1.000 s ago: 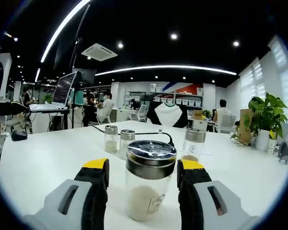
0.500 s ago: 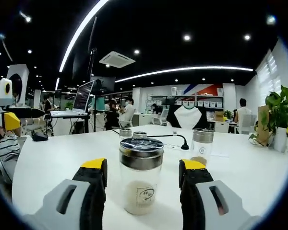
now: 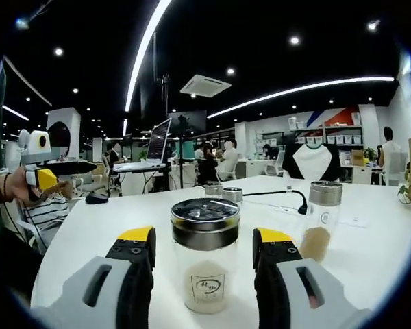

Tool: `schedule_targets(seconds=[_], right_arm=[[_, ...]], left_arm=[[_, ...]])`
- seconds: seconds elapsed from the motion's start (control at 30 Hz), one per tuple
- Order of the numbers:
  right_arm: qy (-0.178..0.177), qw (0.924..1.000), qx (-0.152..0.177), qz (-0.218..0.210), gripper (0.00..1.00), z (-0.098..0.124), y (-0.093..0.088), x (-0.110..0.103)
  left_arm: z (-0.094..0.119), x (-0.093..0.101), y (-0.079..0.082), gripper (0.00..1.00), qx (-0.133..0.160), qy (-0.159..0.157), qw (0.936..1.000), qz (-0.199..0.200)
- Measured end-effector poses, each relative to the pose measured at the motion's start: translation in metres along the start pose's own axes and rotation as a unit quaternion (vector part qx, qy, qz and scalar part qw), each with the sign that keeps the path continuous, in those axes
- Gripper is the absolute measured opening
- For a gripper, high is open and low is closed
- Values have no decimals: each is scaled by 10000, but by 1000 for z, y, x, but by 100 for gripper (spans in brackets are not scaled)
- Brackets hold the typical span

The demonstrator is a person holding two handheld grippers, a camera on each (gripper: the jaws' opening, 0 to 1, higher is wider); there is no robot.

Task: Rotate the seasoning bottle until the label or dispensing opening points toward the visible target arrow and the bottle remains upright within the marked orientation range

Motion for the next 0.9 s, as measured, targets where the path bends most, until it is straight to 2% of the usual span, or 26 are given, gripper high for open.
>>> schedule_targets(seconds=[0.13,0.27,0.4,0.57,0.67,0.9], right_arm=[[275,9996,3,-83,56,-3,-2,-4],[304,9994,-8,-173,55,-4,-3,0],[502,9986,-73,-153,47,-3,-4,-3],[528,9985,-81,-110,44,-3,-3,-2],[473,9988,-100,-21,39,-2,-4,1],[409,9991,-84,18,38,-1,-4,2]], left_arm=[[-1,0,1,95,-1,9,10000,-12],[-1,1,3,95,2,-15,10000,-51],[-2,1,4,95,-14,-12,10000,-63],[-3,3,3,95,-41,-51,10000,-63],[-5,5,3,95,-41,-97,9999,-65],[-8,6,5,95,8,-125,9999,-68]])
Point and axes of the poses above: the point that each gripper's makers call its tool centre point, and the gripper's own axes: z roughly backward along the fingers, x roughly to its right, y roughly out of its top, the point moved 2 cm from there along z, roughly backward along the fingers, and after that the axes turned 9 degrees about x, right-handed, at the moved point
